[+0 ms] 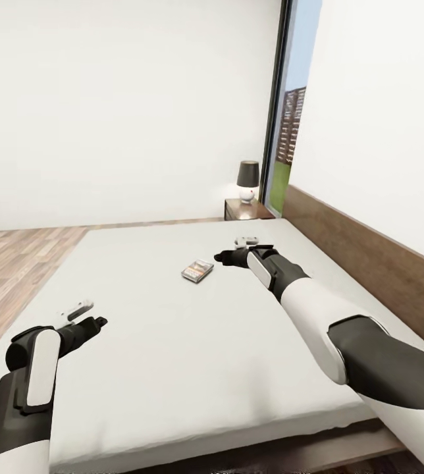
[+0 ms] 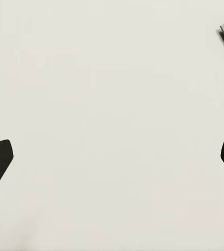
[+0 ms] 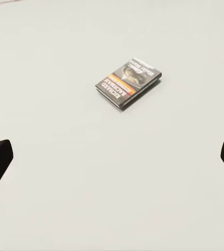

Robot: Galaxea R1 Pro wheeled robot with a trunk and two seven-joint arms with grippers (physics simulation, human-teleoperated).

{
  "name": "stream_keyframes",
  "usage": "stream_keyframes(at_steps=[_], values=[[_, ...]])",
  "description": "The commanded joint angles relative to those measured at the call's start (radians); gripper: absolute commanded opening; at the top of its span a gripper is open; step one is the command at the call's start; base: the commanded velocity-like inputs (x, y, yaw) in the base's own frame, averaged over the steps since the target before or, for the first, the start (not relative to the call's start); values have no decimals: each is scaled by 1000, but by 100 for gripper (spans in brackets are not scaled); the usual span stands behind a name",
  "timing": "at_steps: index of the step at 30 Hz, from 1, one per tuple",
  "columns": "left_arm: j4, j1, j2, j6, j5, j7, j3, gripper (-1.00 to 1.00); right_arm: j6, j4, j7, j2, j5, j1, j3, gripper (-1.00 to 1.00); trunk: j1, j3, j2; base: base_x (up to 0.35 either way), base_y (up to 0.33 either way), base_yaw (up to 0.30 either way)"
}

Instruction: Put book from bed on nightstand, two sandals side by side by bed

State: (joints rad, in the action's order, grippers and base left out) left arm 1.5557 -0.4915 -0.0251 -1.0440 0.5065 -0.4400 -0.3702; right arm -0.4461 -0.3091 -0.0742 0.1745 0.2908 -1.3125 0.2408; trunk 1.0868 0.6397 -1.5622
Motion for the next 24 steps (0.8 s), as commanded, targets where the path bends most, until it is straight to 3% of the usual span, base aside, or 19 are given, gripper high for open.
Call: stream_keyframes(at_steps=[1, 18, 24], values=[[1, 0, -1, -3, 10, -9, -1, 100, 0, 2, 0, 0, 3, 1, 2, 100, 0, 3, -1, 0, 0, 0], [1, 1, -1, -3, 12, -9, 1, 100, 6, 6, 1, 0, 2, 4, 3, 100, 0, 29, -1, 0, 0, 0], [1, 3, 1, -2, 9, -10, 38, 100, 6, 5, 1, 0, 2, 4, 3, 100, 0, 38, -1, 101, 0, 0]])
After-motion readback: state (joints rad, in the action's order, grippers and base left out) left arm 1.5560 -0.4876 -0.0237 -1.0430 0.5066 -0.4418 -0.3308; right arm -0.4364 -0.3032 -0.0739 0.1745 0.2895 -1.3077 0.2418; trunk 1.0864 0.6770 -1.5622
